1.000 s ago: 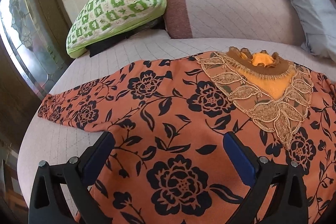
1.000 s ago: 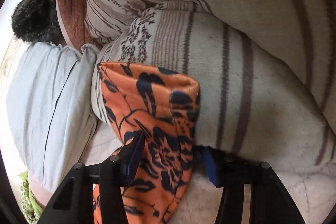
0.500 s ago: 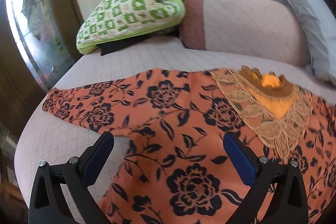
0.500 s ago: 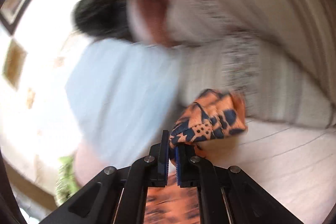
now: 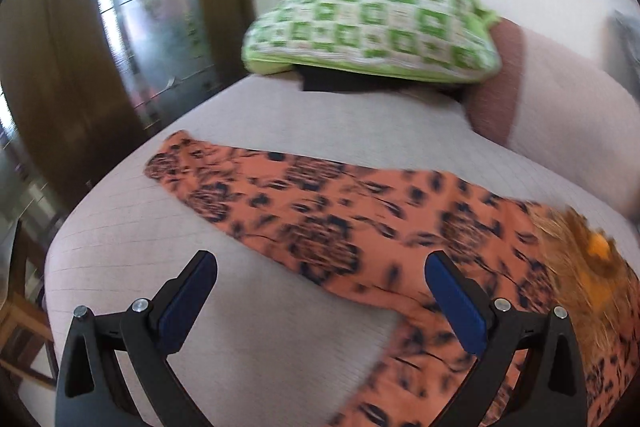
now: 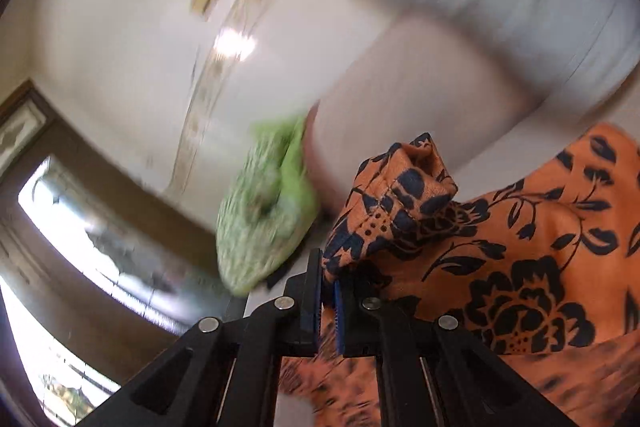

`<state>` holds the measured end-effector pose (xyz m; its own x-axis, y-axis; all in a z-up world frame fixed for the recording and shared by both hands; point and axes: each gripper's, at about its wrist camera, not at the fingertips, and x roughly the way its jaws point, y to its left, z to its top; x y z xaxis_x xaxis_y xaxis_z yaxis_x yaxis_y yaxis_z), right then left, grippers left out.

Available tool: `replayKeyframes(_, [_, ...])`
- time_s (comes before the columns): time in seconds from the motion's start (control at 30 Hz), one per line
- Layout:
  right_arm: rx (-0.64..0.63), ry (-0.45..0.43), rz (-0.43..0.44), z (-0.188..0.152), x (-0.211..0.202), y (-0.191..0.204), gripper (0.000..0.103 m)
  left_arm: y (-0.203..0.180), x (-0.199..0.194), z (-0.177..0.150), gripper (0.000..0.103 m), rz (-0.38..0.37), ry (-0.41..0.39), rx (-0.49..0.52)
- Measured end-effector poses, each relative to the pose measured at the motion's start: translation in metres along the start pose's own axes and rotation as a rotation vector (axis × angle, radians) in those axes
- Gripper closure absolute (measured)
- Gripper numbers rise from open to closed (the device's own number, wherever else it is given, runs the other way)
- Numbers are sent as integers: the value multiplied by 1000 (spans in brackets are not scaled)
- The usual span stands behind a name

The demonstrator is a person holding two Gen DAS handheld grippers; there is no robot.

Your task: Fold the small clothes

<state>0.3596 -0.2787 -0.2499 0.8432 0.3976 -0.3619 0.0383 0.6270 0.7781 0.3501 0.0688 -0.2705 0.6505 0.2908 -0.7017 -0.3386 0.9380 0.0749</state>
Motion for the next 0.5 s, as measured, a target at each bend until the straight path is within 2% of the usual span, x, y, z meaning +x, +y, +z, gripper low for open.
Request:
replayKeyframes(0.1, [-9, 140, -10, -53, 59, 21, 97, 22, 12, 8, 0, 28, 19, -41])
replayKeyframes(0.13, [-43, 195, -59, -75, 79, 26, 94, 27, 15, 9, 0, 35, 28, -47])
replayKeyframes(0.17, [-117, 255, -145, -96, 104, 34, 94, 33, 19, 11, 0, 43, 40, -53])
replayKeyframes(0.23, [-321, 385, -319, -135, 143, 48, 93, 40, 26, 12, 0, 54, 63, -57])
replayKeyframes(0.3, [-514, 503, -423, -167, 171, 55, 93, 44, 30, 13, 0, 58, 79, -57])
replayKeyframes(0.33, [-635, 524, -478, -184, 178, 59, 93, 47, 32, 14, 0, 65, 83, -57])
replayKeyframes(0.4, [-818, 526, -531, -205, 180, 66, 93, 51, 35, 16, 0, 74, 90, -65])
replayKeyframes(0.5, [-1084, 534, -500, -231, 164, 77, 93, 58, 43, 18, 0, 90, 118, -88])
